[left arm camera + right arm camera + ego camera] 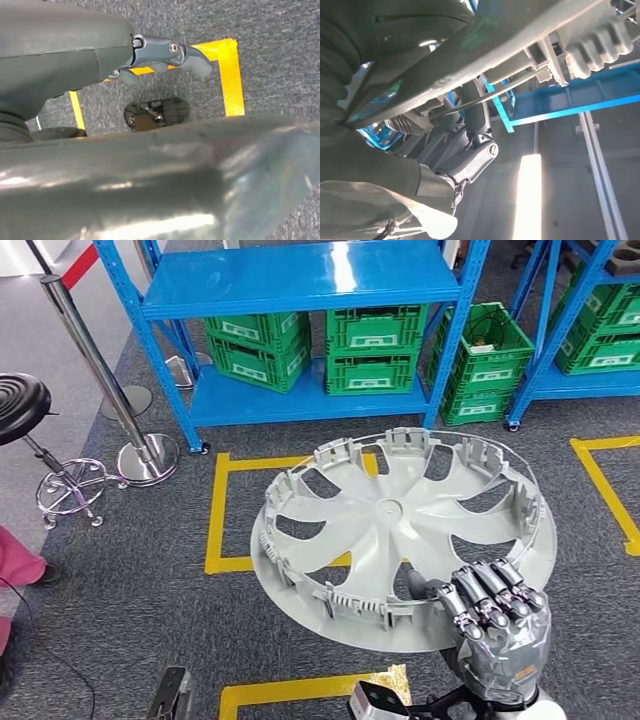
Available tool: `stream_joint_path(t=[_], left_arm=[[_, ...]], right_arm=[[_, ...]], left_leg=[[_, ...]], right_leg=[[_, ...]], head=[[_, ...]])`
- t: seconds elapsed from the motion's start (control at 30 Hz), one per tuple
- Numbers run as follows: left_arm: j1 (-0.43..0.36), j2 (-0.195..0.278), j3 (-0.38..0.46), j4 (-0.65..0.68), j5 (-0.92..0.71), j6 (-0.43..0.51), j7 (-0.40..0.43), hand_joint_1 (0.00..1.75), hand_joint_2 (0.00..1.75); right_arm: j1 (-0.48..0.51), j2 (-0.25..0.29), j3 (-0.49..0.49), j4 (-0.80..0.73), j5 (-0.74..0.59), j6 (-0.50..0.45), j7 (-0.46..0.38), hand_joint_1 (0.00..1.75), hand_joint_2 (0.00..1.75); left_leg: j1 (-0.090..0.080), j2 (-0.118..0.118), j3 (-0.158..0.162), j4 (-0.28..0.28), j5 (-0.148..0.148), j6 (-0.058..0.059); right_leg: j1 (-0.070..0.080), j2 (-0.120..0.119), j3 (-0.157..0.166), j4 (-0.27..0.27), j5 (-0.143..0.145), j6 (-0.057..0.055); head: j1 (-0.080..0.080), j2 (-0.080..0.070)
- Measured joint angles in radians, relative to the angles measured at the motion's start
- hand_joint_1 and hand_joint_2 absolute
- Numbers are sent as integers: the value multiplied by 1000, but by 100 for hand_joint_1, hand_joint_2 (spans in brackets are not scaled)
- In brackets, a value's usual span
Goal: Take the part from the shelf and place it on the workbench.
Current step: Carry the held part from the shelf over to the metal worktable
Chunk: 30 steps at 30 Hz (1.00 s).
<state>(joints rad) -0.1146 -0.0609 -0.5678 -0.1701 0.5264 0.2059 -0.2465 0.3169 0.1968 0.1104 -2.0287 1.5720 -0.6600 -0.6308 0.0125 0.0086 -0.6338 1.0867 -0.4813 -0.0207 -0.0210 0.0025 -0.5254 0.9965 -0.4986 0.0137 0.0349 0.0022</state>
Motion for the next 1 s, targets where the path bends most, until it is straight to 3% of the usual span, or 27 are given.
stream_joint_path(t=[0.07,0.1,0.13,0.17,0.27,0.33,0.4,0.47,0.57,0.63,0.67,0.7,0.77,0.83,0.93,1.0], left_arm=[[1,0,0,0,0,0,0,0,0],[1,0,0,0,-1,0,0,0,0],[2,0,0,0,-1,0,0,0,0],[2,0,0,0,-2,0,0,0,0],[3,2,0,-1,-4,1,0,0,0],[3,5,0,-1,-2,2,1,0,0],[3,4,2,-2,8,2,5,0,0],[2,4,8,-3,22,0,8,0,0],[5,6,22,-4,32,-2,11,0,0],[7,6,25,-4,35,-3,13,0,0],[7,6,25,-4,35,-2,13,0,0],[7,6,26,-4,35,-2,13,0,0],[6,5,29,-4,35,-1,13,0,0],[6,6,31,-5,33,0,13,0,0],[5,7,34,-5,28,2,13,0,0],[4,8,37,-5,25,4,13,0,0]], right_arm=[[0,0,3,2,0,0,6,175,175],[0,0,5,4,0,0,11,175,175],[0,0,7,7,0,0,15,175,175],[0,0,8,9,0,0,18,175,175],[-1,0,9,12,0,0,16,175,175],[-3,0,9,12,0,0,11,175,175],[-3,0,10,11,0,0,5,175,175],[-3,0,10,11,0,0,2,175,175],[-5,0,11,11,-1,0,0,175,175],[-5,-1,11,11,-1,0,-1,175,175],[-5,-1,10,11,-1,0,-1,175,175],[-5,-1,10,11,-1,0,-1,175,175],[-6,-1,10,11,-1,0,0,175,175],[-8,-1,12,10,-1,0,1,175,175],[-7,-1,13,8,-1,0,4,175,175],[-9,-1,15,6,-1,0,5,175,175]], left_leg=[[0,0,-51,138,-74,-3],[0,-1,-69,192,-95,-2],[0,-1,-72,212,-96,0],[0,-3,-55,189,-76,4],[-1,-44,48,-1,3,22],[-2,-64,74,-61,7,27],[-2,-51,74,-71,6,29],[2,-33,75,-81,12,38],[3,-3,74,-85,15,46],[1,19,73,-84,14,46],[0,29,74,-84,14,46],[0,38,75,-84,13,45],[-4,55,77,-82,11,41],[-9,69,77,-79,9,33],[-9,84,77,-74,5,18],[-6,51,60,-25,-34,8]], right_leg=[[3,4,-5,1,4,-6],[5,8,-8,1,5,-8],[7,14,-10,1,6,-9],[8,21,-11,2,8,-9],[11,47,-15,7,9,-6],[9,63,-26,11,13,3],[7,75,-38,10,17,16],[8,52,-56,35,-2,26],[8,8,-141,210,-89,37],[8,4,-180,295,-109,42],[8,2,-173,281,-91,42],[8,-6,-143,225,-57,40],[13,-46,-67,77,-2,33],[20,-69,-29,5,12,21],[20,-42,-33,3,19,3],[14,-23,-34,-1,26,-9]], head=[[-2,0],[-1,0],[-1,0],[-1,0],[-1,0],[-2,0],[-5,0],[0,0],[9,0],[9,0],[9,0],[9,0],[9,0],[8,0],[8,0],[5,0]])
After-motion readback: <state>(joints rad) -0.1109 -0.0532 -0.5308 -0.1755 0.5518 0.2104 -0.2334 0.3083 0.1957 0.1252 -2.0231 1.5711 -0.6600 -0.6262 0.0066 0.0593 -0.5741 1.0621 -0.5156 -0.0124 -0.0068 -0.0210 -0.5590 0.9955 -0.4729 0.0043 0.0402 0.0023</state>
